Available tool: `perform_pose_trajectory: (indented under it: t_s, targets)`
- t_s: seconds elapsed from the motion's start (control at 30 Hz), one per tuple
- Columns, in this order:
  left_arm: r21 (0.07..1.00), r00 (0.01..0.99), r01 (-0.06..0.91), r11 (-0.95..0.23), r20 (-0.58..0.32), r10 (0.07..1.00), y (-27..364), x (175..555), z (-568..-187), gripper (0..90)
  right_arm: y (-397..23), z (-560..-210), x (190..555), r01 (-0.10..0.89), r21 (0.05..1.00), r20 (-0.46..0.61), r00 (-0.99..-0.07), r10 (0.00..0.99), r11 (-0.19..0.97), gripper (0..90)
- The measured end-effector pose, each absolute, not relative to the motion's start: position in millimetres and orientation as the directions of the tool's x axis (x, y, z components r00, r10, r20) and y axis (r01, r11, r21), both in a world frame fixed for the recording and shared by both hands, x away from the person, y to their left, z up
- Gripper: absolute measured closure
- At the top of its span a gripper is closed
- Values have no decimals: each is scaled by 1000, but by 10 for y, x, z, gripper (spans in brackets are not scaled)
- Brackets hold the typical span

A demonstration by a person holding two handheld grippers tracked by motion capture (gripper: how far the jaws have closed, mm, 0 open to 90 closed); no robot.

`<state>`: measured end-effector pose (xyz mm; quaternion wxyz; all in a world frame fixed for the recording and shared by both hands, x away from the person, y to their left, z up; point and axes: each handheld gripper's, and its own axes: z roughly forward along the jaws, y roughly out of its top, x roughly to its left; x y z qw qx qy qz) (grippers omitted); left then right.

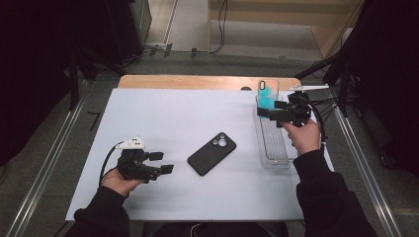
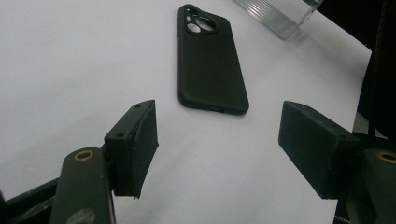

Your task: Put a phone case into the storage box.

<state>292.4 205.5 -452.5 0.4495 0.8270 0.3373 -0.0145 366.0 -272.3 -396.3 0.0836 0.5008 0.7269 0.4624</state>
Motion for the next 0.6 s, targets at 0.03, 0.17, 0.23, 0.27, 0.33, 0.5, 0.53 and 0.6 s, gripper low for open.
perform_pose_trajectory:
  t_s: [0.03, 0.17, 0.23, 0.27, 0.33, 0.5, 0.53, 0.6]
  targets:
    - [733, 772, 571, -370, -325, 547, 2056, 2925, -4525, 290, -2713, -3965, 3633, 651, 755, 347, -497, 795, 77, 54]
    - [734, 769, 571, -368, -322, 551, 2051, 2920, -4520, 290, -2645, -3985, 3516, 643, 757, 353, -551, 756, 115, 108]
    - [735, 770, 569, -369, -320, 552, 2050, 2920, -4513, 290, -2629, -3989, 3493, 637, 761, 346, -559, 754, 123, 125]
    - [736, 770, 568, -368, -318, 553, 2050, 2923, -4512, 291, -2612, -3997, 3473, 634, 763, 349, -568, 745, 126, 126]
    - [738, 770, 568, -364, -322, 550, 2048, 2934, -4512, 290, -2581, -4007, 3436, 627, 767, 349, -586, 732, 136, 125]
    - [738, 769, 568, -366, -316, 556, 2030, 2947, -4506, 270, -2506, -4021, 3354, 614, 771, 342, -624, 702, 170, 125]
    - [739, 770, 565, -366, -313, 556, 2026, 2946, -4503, 269, -2494, -4020, 3334, 611, 771, 338, -632, 697, 179, 125]
    - [741, 772, 562, -368, -309, 556, 2014, 2945, -4498, 269, -2467, -4027, 3292, 603, 774, 335, -648, 684, 192, 125]
